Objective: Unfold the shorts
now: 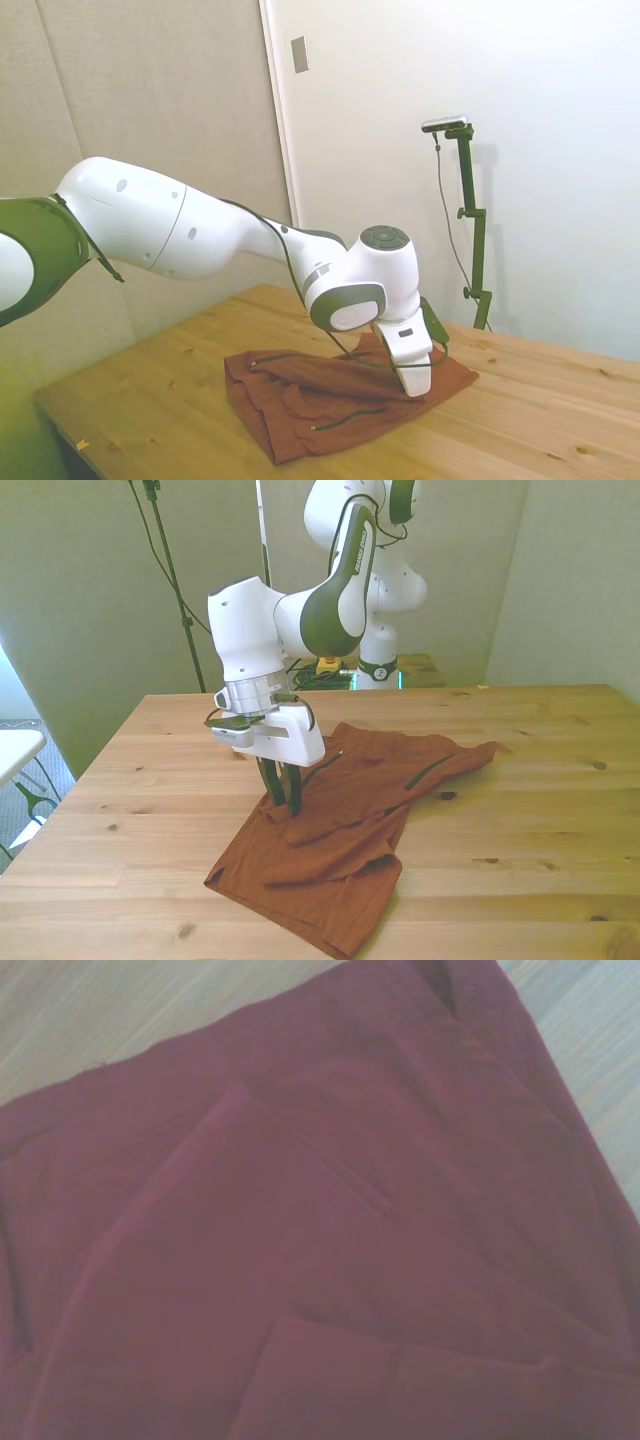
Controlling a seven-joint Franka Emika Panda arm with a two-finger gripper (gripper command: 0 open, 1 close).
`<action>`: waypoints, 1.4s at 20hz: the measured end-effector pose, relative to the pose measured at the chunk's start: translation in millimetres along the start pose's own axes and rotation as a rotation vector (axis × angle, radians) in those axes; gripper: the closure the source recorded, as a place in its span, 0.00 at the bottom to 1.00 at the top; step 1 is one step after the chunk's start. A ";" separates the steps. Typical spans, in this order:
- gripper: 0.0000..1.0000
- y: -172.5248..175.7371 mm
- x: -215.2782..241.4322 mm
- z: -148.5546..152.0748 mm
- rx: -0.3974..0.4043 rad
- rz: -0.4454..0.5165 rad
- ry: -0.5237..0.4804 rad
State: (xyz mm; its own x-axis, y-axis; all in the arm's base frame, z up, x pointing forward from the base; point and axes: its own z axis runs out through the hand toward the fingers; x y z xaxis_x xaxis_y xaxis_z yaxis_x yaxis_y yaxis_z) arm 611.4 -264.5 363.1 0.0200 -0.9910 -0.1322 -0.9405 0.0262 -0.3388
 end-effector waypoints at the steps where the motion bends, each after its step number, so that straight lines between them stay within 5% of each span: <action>1: 1.00 0.1 0.1 0.0 0.002 0.000 -0.003; 14: 1.00 -6.1 -10.4 -3.8 0.000 -0.039 -0.084; 23: 1.00 -103.4 -203.6 -68.0 0.021 -0.468 -0.185; 28: 1.00 -131.7 -265.2 -70.0 0.051 -0.590 -0.190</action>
State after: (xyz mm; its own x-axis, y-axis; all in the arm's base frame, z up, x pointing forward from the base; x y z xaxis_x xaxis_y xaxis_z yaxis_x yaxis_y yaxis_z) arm 706.2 -14.3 507.9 0.5959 -0.7999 -0.0708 -0.7351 -0.5079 -0.4490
